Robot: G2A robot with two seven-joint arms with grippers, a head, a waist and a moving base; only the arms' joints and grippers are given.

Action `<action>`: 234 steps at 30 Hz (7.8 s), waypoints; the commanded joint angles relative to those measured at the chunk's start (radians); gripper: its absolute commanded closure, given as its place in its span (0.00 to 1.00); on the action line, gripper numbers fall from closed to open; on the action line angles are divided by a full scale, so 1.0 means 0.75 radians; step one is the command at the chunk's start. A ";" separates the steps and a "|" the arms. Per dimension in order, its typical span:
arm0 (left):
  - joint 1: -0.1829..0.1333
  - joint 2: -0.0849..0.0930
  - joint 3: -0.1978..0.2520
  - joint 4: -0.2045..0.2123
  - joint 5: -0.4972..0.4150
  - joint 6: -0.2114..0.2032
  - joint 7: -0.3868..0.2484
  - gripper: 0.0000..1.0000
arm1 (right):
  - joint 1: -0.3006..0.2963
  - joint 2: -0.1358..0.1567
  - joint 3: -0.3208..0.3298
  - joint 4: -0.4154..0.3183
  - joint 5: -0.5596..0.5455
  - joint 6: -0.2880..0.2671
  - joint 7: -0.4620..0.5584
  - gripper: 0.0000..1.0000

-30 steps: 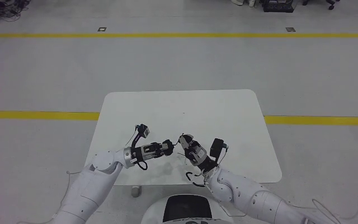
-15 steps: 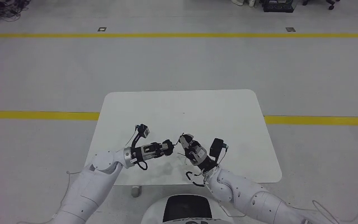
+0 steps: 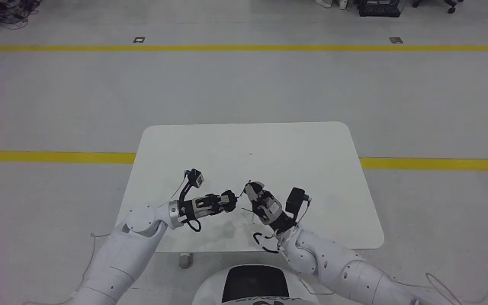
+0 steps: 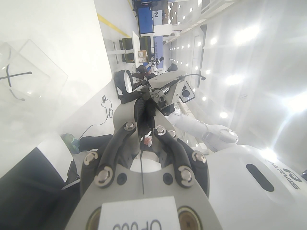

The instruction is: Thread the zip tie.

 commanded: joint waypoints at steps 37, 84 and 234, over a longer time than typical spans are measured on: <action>0.000 0.000 0.000 0.000 0.000 0.000 0.000 1.00 | -0.013 0.000 0.008 -0.011 -0.026 0.000 0.007 1.00; 0.000 0.000 0.000 0.000 0.000 0.000 0.000 1.00 | -0.027 -0.025 0.050 0.041 -0.074 0.000 0.032 1.00; 0.125 0.014 -0.015 -0.180 0.168 0.000 0.266 1.00 | -0.347 -0.147 0.451 -0.071 -0.102 0.000 0.295 1.00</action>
